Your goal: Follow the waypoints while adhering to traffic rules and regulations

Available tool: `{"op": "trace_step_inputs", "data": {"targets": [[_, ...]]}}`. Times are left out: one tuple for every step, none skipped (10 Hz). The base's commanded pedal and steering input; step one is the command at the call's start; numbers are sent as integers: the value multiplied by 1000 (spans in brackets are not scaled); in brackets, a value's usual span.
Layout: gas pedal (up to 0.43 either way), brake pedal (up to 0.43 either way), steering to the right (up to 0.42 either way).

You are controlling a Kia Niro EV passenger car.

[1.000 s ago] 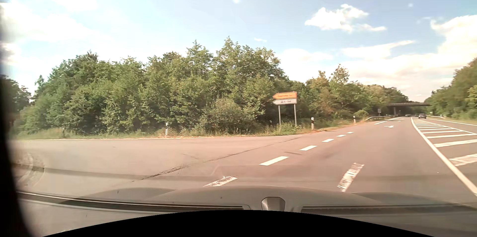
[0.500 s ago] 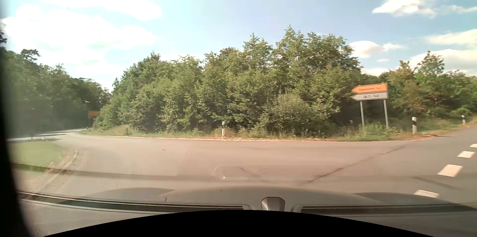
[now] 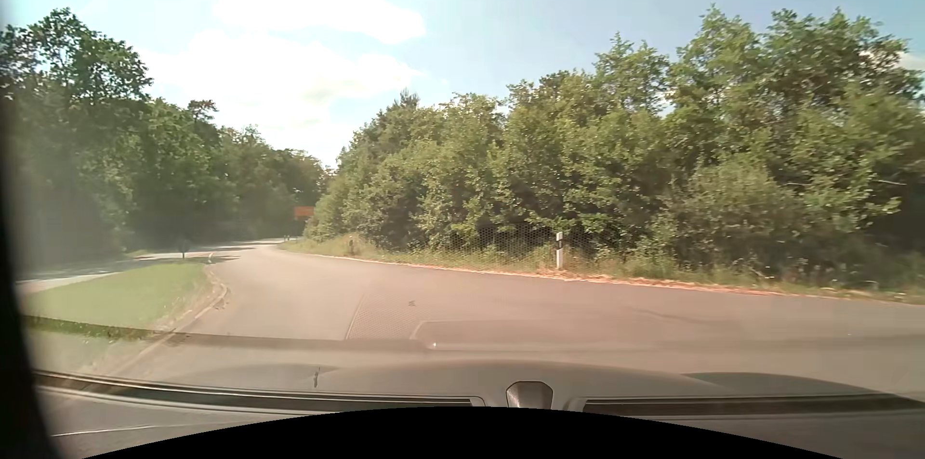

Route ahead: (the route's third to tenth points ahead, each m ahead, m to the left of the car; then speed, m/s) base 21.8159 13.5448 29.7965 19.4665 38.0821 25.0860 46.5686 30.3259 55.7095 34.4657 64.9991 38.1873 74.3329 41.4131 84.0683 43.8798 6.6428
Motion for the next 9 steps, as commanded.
{"op": "trace_step_inputs", "data": {"targets": [[331,6,-307],[331,6,-300],[331,6,-293],[331,6,-273],[331,6,-248],[331,6,-217],[331,6,-186],[331,6,-164],[339,6,-153]]}}
